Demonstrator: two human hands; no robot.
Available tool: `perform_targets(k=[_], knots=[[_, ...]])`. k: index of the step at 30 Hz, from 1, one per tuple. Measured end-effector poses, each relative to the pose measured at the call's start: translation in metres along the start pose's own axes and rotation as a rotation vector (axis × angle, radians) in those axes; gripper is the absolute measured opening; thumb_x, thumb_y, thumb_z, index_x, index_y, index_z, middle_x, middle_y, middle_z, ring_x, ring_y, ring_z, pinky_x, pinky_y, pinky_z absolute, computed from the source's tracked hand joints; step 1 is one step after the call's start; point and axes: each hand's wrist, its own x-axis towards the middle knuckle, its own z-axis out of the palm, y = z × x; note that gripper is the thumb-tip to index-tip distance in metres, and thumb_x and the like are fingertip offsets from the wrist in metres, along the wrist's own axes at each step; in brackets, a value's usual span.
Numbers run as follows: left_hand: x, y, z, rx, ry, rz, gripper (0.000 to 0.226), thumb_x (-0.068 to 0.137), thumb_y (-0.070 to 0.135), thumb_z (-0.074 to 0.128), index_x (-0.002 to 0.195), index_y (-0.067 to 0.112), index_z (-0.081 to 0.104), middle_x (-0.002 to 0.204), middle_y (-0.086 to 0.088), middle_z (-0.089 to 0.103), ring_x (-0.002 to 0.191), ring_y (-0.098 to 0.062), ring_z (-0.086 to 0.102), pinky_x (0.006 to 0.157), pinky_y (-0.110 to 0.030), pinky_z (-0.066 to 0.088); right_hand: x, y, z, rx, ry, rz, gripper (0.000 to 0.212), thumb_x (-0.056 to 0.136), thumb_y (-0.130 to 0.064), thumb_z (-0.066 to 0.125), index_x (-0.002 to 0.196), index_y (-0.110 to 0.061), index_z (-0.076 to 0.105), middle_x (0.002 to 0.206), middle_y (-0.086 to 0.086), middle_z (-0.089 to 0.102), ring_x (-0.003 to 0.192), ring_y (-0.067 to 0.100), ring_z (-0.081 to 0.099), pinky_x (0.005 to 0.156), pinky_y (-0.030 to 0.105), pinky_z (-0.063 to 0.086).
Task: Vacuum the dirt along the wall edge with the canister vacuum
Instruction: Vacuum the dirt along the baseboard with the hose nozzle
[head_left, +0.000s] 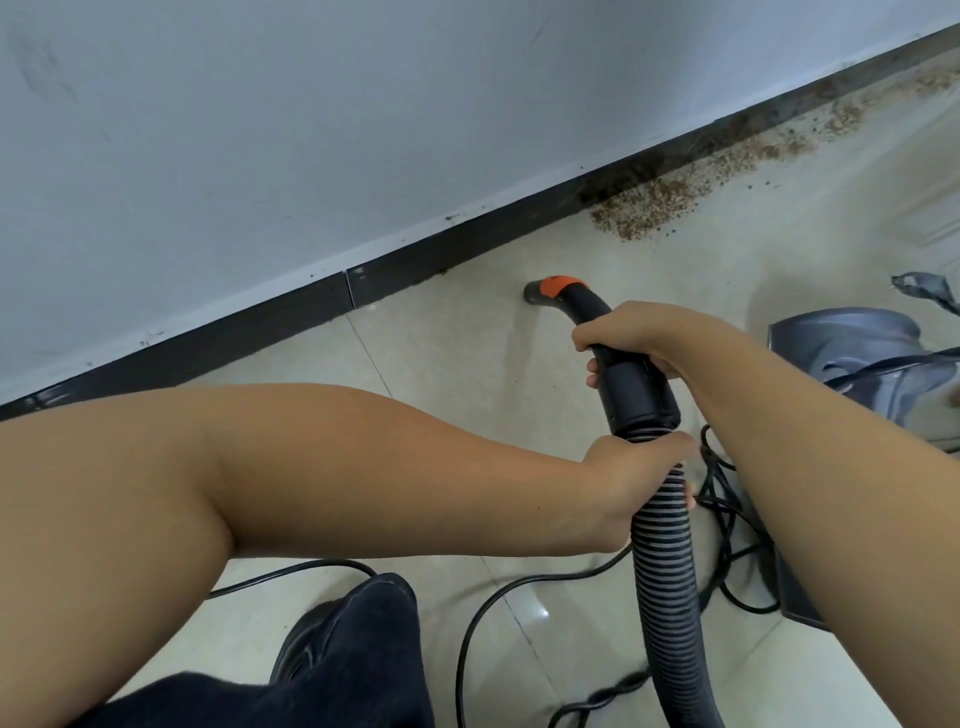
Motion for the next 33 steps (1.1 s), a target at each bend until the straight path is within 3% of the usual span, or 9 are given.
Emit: perform_targets(k=[7,13,22,27,33], knots=[[0.026,0.008,-0.016,0.056,0.100,0.038,0.021,0.092,0.027,0.062,0.083,0.010,0.054,0.072,-0.007,0.059,0.055,-0.016,0.058,0.056,-0.022,0.051,0.031,0.003,0.004,0.218,0.085,-0.053,0.018,0.085,-0.007,0.058,0.098,-0.006,0.045,0.069,0.013,0.062,0.041,0.020,0.064,0.043,0.027,0.053],[0.061,0.031,0.009,0.066,-0.008,-0.066,0.016,0.088,0.020,0.062,0.082,0.011,0.050,0.059,-0.004,0.056,0.043,-0.012,0.051,0.046,-0.015,0.044,0.059,0.023,-0.045,0.335,0.205,-0.006,0.026,0.086,-0.005,0.058,0.109,-0.002,0.046,0.066,0.013,0.060,0.036,0.020,0.061,0.038,0.026,0.050],[0.106,0.056,0.053,0.073,-0.068,-0.076,0.019,0.089,0.021,0.063,0.093,0.007,0.051,0.064,-0.006,0.055,0.048,-0.014,0.050,0.048,-0.021,0.045,0.087,0.042,-0.112,0.395,0.242,0.048,0.031,0.088,-0.006,0.058,0.114,-0.005,0.041,0.073,0.014,0.060,0.039,0.020,0.063,0.042,0.032,0.055],[0.129,0.075,0.053,0.119,-0.054,-0.014,0.018,0.088,0.020,0.064,0.080,0.009,0.052,0.064,-0.007,0.055,0.052,-0.018,0.050,0.054,-0.025,0.046,0.107,0.036,-0.134,0.455,0.286,0.055,0.035,0.089,-0.006,0.056,0.119,-0.006,0.039,0.076,0.014,0.059,0.039,0.019,0.063,0.041,0.034,0.055],[0.148,0.091,0.058,0.101,-0.038,0.002,0.017,0.087,0.020,0.064,0.087,0.008,0.051,0.063,-0.008,0.055,0.050,-0.018,0.050,0.052,-0.024,0.046,0.120,0.025,-0.150,0.420,0.300,0.060,0.035,0.090,-0.008,0.056,0.120,-0.007,0.038,0.077,0.012,0.060,0.040,0.019,0.064,0.040,0.032,0.054]])
